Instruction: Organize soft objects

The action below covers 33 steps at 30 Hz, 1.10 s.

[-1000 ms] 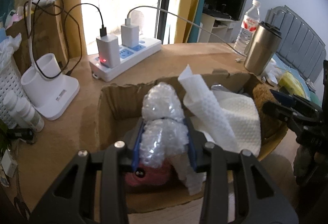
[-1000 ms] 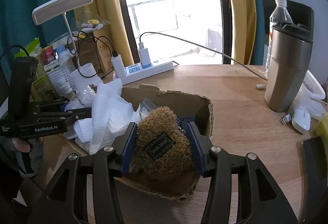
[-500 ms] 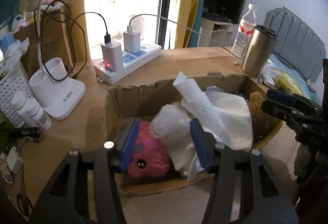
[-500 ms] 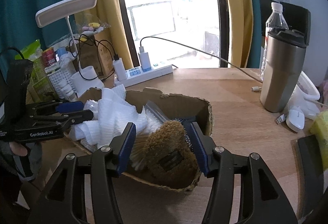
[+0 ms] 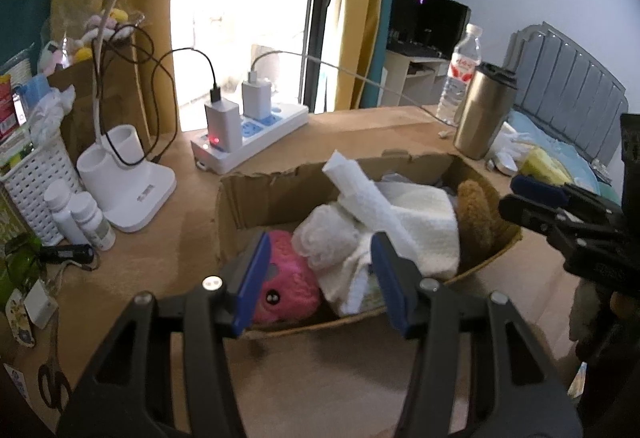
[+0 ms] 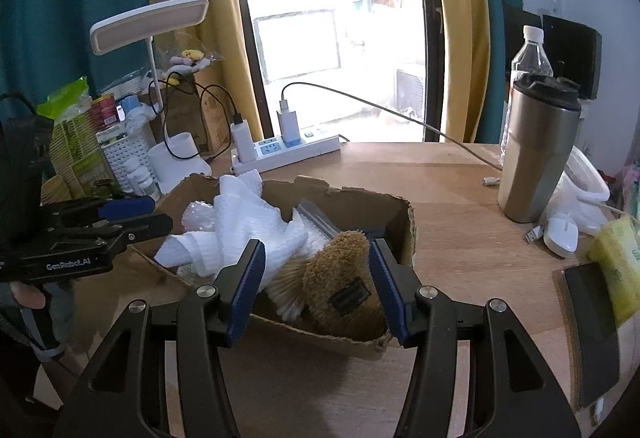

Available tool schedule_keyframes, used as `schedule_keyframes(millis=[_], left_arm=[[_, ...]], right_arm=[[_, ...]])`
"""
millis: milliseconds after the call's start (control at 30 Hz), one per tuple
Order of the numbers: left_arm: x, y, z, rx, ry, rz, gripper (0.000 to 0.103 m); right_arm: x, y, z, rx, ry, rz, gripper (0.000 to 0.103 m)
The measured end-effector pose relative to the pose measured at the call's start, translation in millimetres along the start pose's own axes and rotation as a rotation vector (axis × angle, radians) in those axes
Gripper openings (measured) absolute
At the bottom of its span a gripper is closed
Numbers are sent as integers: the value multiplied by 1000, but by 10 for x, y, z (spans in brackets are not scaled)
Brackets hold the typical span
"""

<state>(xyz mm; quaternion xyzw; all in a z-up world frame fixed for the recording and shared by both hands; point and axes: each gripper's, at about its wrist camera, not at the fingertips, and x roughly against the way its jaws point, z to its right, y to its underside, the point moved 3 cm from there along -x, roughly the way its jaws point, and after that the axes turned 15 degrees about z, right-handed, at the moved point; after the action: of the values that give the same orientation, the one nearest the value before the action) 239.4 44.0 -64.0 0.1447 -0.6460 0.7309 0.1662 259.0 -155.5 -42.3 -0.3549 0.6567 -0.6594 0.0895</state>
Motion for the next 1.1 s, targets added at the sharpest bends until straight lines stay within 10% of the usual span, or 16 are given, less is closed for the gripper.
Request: schedule_keyframes(millis=[500, 633, 1100], left_arm=[[398, 77, 144, -18, 23, 44, 55], [518, 82, 159, -12, 35, 67, 80], [1027, -17, 205, -24, 50, 189, 82]], right_arm=[[253, -40, -272, 44, 3, 17, 57], [327, -58, -350, 58, 9, 25, 57], [650, -120, -630, 94, 37, 73, 67]])
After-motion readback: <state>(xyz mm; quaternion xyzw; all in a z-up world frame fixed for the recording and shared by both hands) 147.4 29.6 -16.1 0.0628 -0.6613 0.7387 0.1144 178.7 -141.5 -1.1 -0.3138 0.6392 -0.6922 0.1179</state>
